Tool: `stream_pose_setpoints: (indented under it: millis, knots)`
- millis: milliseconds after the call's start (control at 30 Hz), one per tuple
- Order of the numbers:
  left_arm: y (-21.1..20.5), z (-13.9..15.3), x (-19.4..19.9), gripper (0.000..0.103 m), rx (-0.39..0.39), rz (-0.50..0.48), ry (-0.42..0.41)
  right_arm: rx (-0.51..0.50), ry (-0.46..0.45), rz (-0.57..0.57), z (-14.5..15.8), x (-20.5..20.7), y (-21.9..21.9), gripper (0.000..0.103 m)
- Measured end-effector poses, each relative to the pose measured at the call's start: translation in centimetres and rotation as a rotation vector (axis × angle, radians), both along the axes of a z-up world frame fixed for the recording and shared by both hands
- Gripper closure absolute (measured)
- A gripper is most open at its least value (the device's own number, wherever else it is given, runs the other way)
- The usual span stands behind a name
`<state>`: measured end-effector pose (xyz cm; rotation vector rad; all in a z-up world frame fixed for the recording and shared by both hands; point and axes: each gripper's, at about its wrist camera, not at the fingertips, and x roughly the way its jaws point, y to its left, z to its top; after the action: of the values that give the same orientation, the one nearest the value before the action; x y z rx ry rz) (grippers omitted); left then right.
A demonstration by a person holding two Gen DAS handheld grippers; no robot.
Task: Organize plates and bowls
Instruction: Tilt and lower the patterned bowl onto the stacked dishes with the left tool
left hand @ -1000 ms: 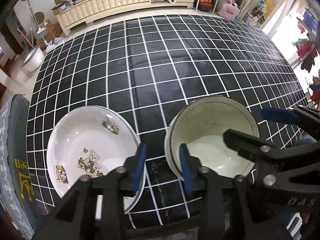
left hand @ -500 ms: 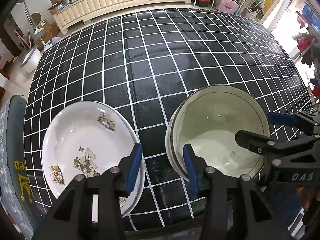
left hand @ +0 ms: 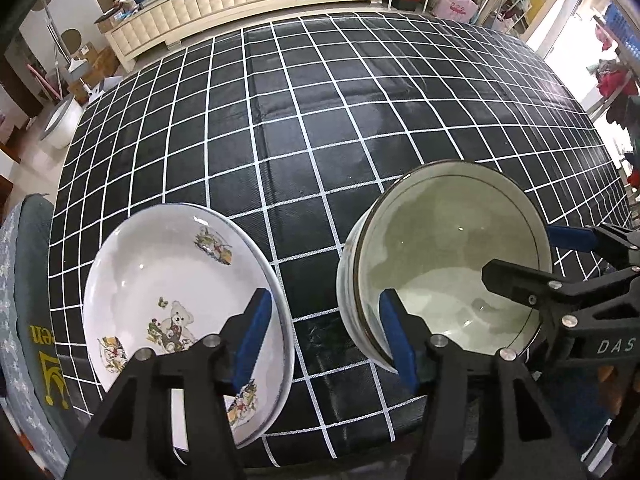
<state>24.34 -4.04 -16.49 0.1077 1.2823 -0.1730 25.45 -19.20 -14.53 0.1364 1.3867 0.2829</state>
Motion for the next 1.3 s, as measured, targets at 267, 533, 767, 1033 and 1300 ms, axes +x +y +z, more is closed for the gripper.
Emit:
stream_pose_setpoints:
  millis: [267,533,767,1033,1300]
  knots:
    - [-0.8,-0.1,0.2,0.049,-0.002,-0.008,0.000,0.045,0.021,-0.029,-0.2,0.2,-1.2,0.003]
    - [-0.9,1.1,0.5,0.049,-0.028,-0.003,-0.013,0.090,0.006,-0.083,0.6,2.1,-3.2,0.003]
    - [-0.6,1.0,1.1,0.049,-0.018,0.001,-0.012,0.084,0.047,-0.080,-0.5,1.8,-3.6,0.003]
    - [-1.1,-1.0,0.9,0.049,-0.057,-0.037,0.045,0.123,0.097,-0.053,-0.7,0.8,-3.2,0.003]
    - [-1.4,-1.5,0.6,0.060,-0.126,-0.056,0.053,0.335,0.197,-0.082,-3.4,0.2,-2.3,0.034]
